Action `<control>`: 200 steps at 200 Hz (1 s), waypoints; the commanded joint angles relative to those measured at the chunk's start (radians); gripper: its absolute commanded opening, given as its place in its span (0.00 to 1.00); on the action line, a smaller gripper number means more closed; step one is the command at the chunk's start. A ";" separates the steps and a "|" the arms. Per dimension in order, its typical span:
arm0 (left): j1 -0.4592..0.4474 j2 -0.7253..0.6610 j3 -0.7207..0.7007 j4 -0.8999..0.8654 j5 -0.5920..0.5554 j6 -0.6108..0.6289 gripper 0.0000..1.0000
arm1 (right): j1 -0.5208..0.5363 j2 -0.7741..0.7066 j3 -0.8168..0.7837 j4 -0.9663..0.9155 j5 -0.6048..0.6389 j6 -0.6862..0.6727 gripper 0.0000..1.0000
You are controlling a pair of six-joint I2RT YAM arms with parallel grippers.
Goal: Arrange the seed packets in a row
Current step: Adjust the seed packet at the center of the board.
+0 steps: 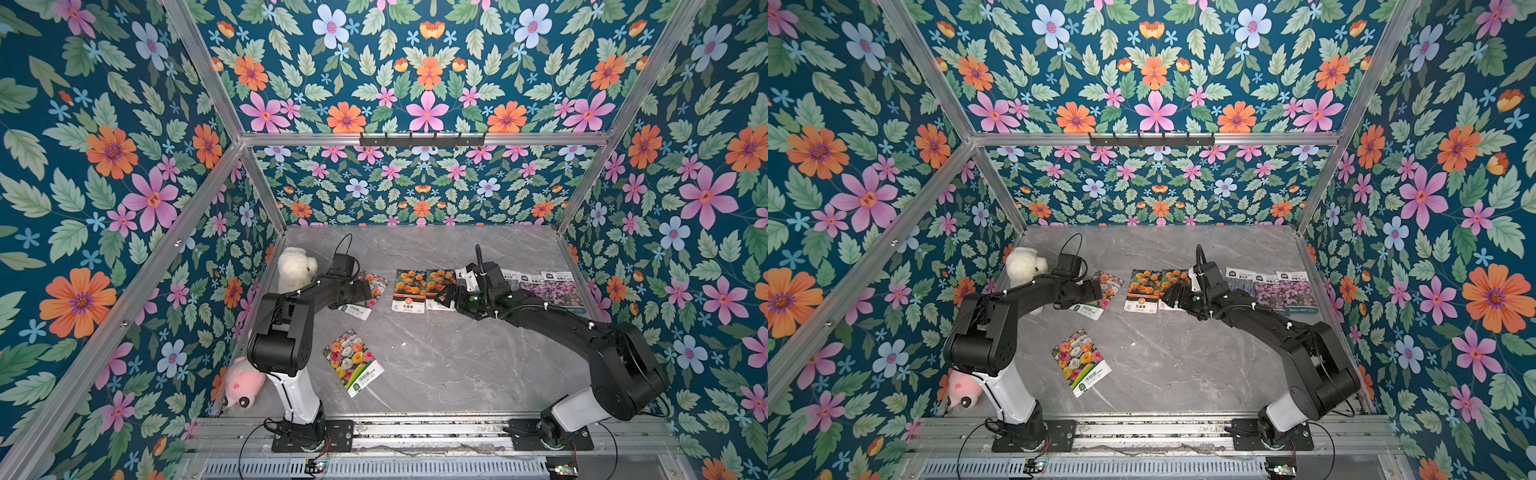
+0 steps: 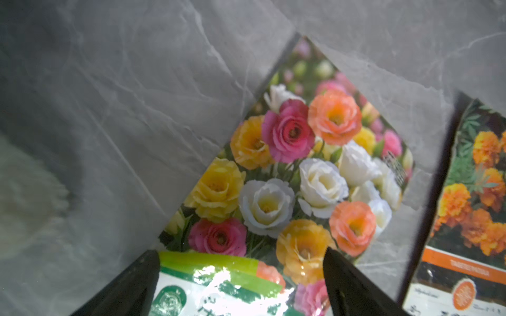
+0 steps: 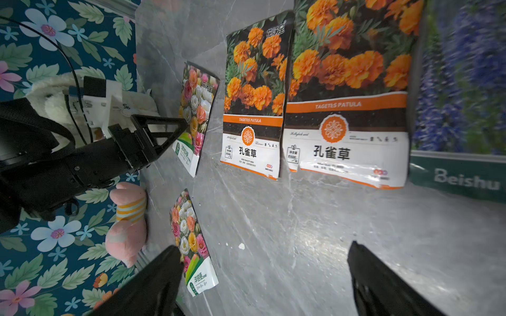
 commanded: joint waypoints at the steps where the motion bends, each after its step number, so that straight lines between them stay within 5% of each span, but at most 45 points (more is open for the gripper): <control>1: 0.002 0.013 -0.012 -0.044 0.029 0.029 0.96 | 0.028 0.035 0.028 0.039 -0.007 0.036 0.96; 86: -0.003 -0.113 -0.142 0.028 0.285 -0.114 0.89 | 0.168 0.285 0.233 0.087 -0.011 0.171 0.79; 123: 0.003 -0.143 -0.065 -0.057 0.147 -0.031 0.89 | 0.223 0.388 0.365 0.069 -0.007 0.195 0.69; 158: 0.037 -0.117 -0.031 -0.048 0.076 0.002 0.66 | 0.243 0.482 0.477 0.050 -0.008 0.224 0.56; 200: 0.044 -0.031 -0.022 0.006 0.162 -0.014 0.48 | 0.242 0.572 0.593 -0.014 0.026 0.211 0.43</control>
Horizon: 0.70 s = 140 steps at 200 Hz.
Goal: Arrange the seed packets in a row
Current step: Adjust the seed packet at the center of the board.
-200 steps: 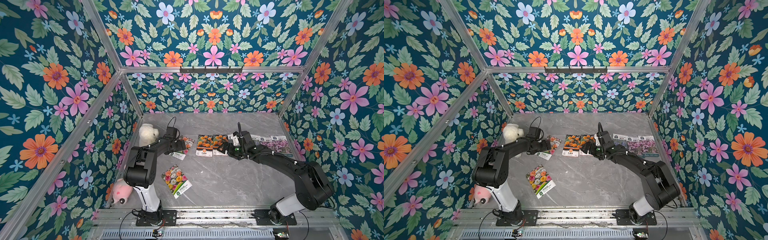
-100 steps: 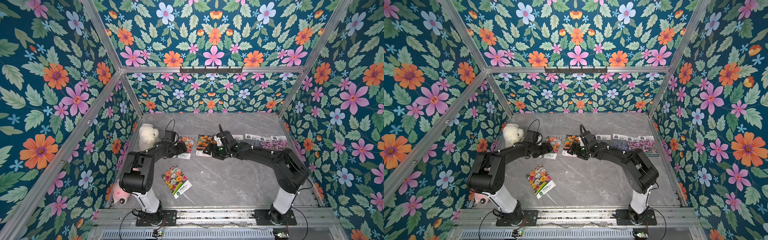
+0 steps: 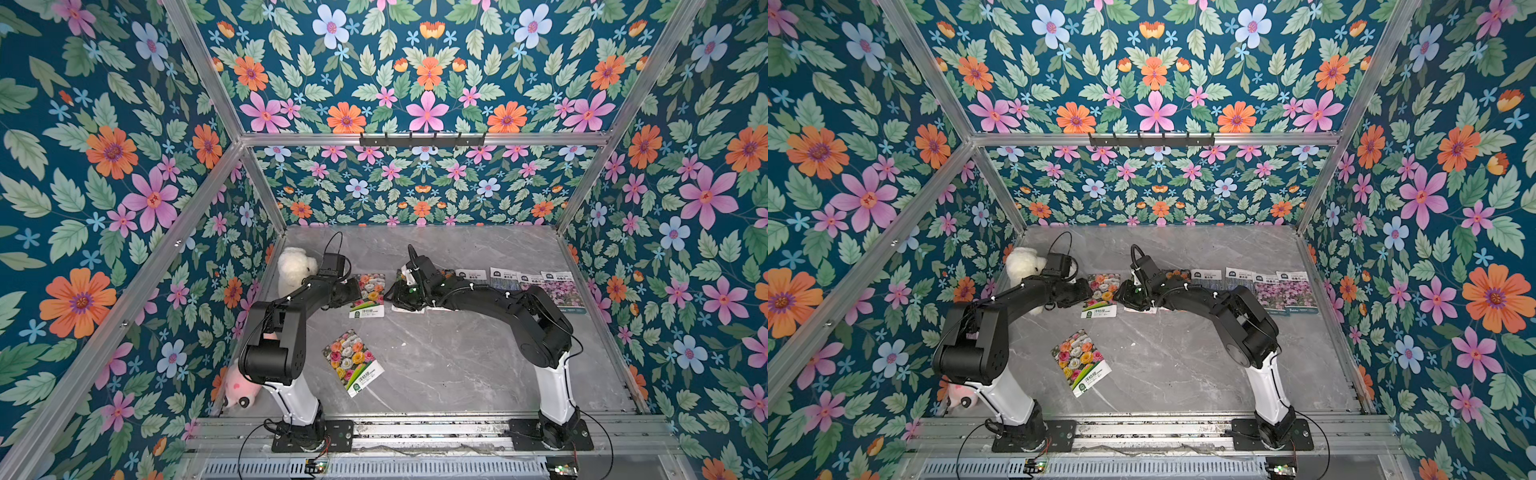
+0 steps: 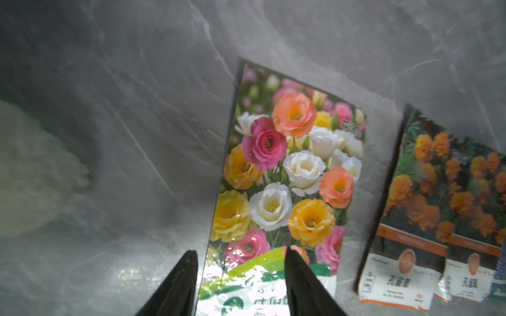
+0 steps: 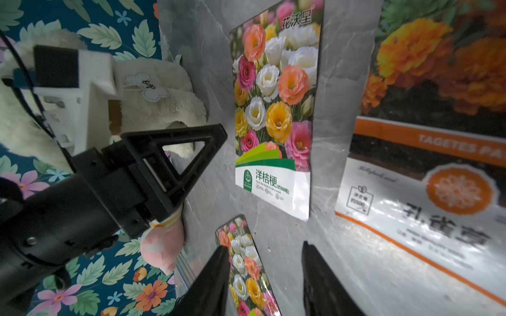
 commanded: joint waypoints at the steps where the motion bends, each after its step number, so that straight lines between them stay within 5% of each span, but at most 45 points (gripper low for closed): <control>1: 0.001 0.025 0.004 0.025 0.042 0.008 0.48 | 0.002 0.042 0.056 -0.049 0.026 0.007 0.42; 68: -0.001 0.089 0.010 0.014 0.004 0.009 0.29 | 0.002 0.174 0.188 -0.106 0.012 0.008 0.33; 140: -0.001 0.109 -0.022 -0.006 -0.027 -0.006 0.21 | 0.002 0.227 0.236 -0.147 0.012 0.004 0.32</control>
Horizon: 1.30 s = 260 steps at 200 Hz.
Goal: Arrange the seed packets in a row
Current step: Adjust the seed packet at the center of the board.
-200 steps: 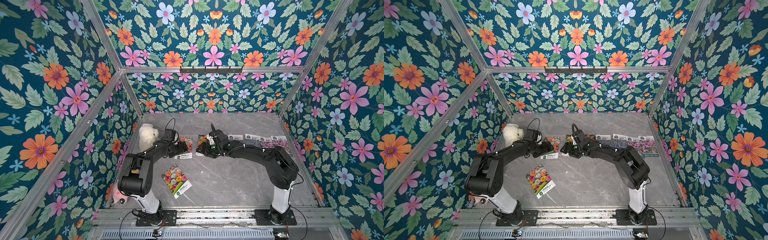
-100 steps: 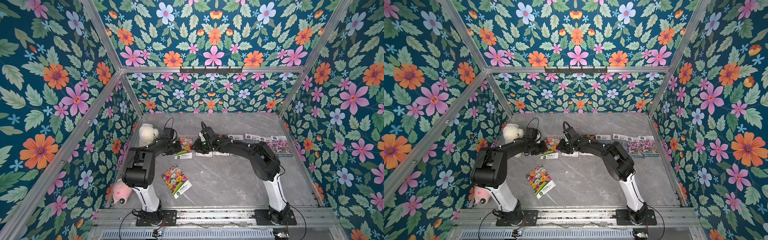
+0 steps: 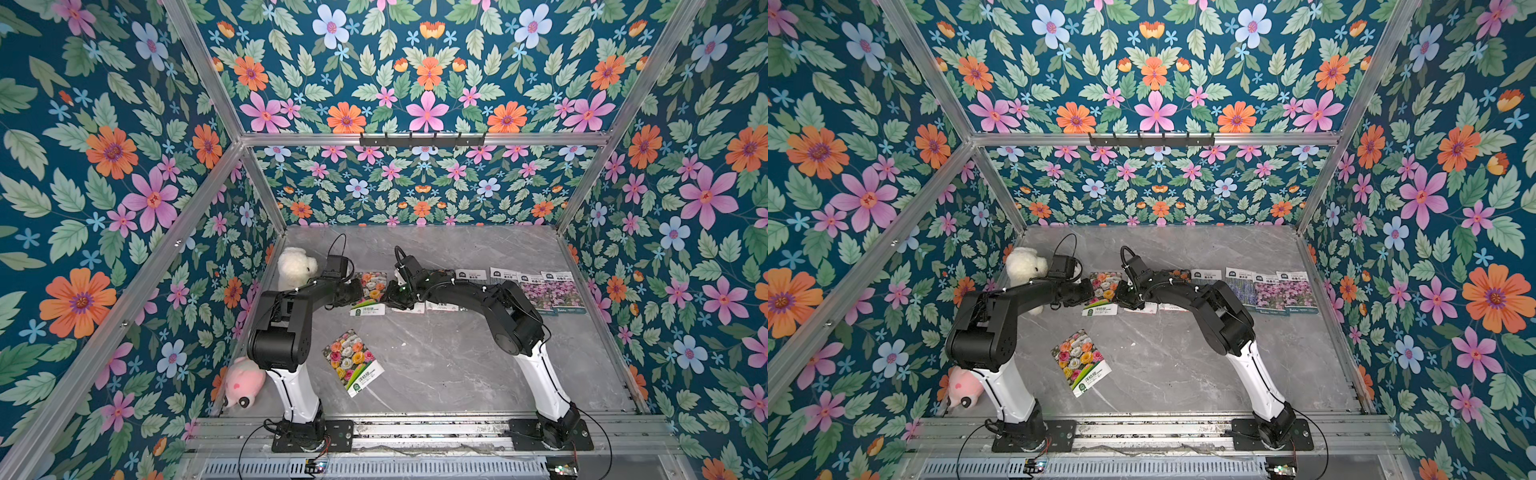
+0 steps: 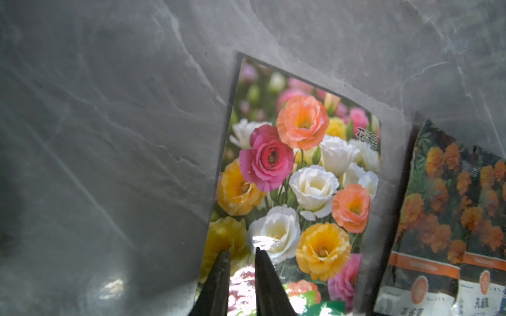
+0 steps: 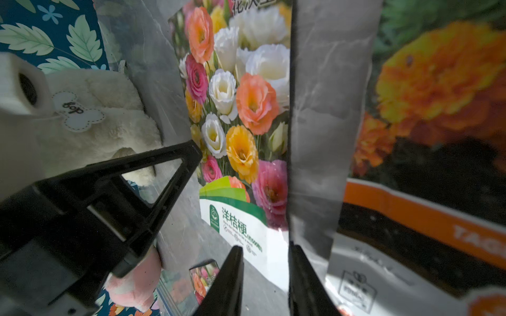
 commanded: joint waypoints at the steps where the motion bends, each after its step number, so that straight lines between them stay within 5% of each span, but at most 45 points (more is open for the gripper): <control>1: 0.000 0.021 -0.022 -0.119 -0.048 -0.005 0.21 | 0.001 0.009 0.008 -0.021 0.002 0.004 0.32; 59: 0.000 0.023 -0.046 -0.107 -0.036 -0.016 0.21 | 0.001 0.060 0.032 0.008 -0.054 0.024 0.31; 128: 0.001 0.000 -0.051 -0.101 -0.016 -0.008 0.22 | -0.004 0.055 0.046 0.038 -0.039 0.022 0.18; 212: -0.002 -0.063 0.041 -0.118 0.035 0.004 0.51 | -0.031 -0.048 -0.074 0.074 0.030 0.053 0.09; 260: -0.010 -0.066 0.025 -0.109 0.058 0.000 0.56 | -0.041 -0.028 -0.064 0.067 0.010 0.070 0.10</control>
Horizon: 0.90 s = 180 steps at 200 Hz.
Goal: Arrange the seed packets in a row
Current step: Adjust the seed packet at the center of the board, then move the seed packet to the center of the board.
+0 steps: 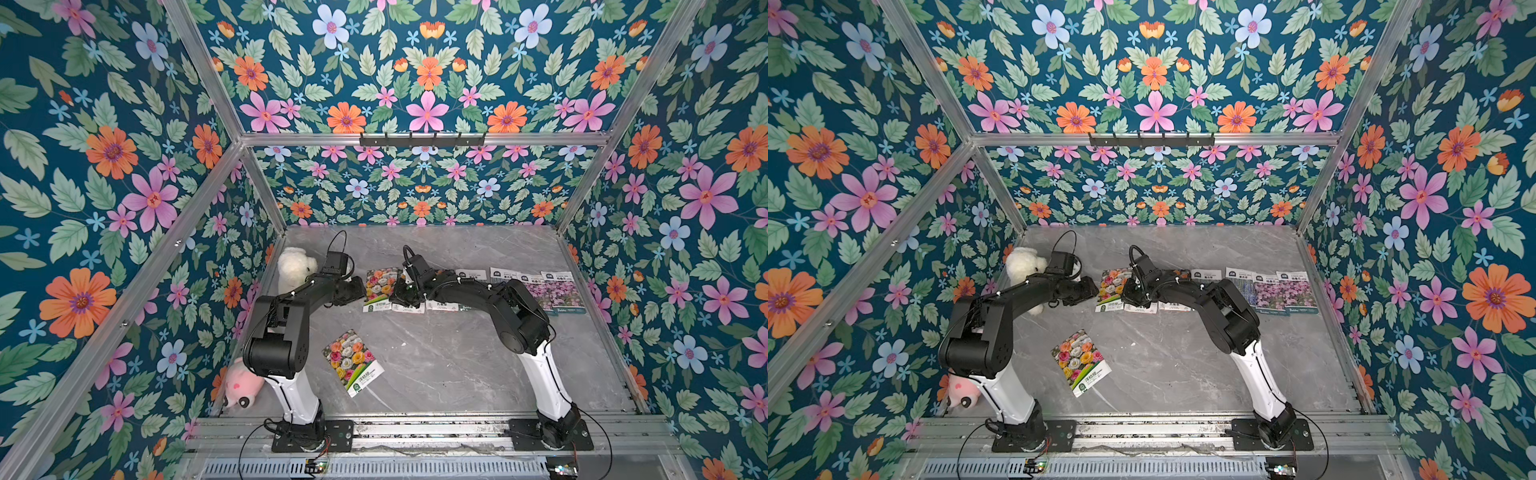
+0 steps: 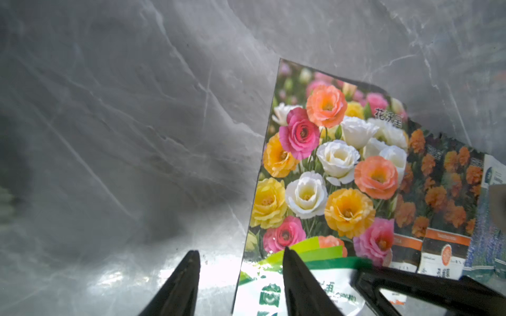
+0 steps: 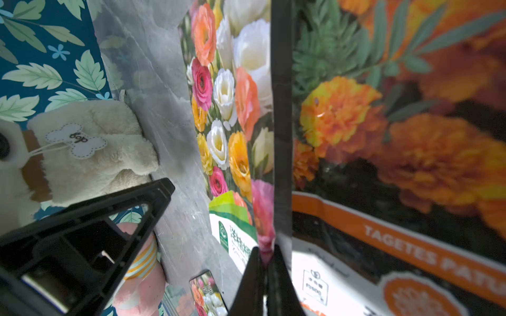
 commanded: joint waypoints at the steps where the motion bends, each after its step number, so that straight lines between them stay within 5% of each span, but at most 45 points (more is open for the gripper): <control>1: -0.005 -0.004 -0.004 -0.015 0.015 0.006 0.56 | -0.002 0.011 0.016 0.007 -0.005 0.027 0.10; 102: -0.015 -0.094 -0.028 -0.069 -0.061 0.004 0.70 | -0.018 -0.151 -0.028 -0.086 0.057 -0.027 0.42; 180: -0.123 -0.404 -0.243 -0.244 -0.236 -0.106 0.89 | 0.023 -0.467 -0.392 -0.139 0.142 -0.168 0.73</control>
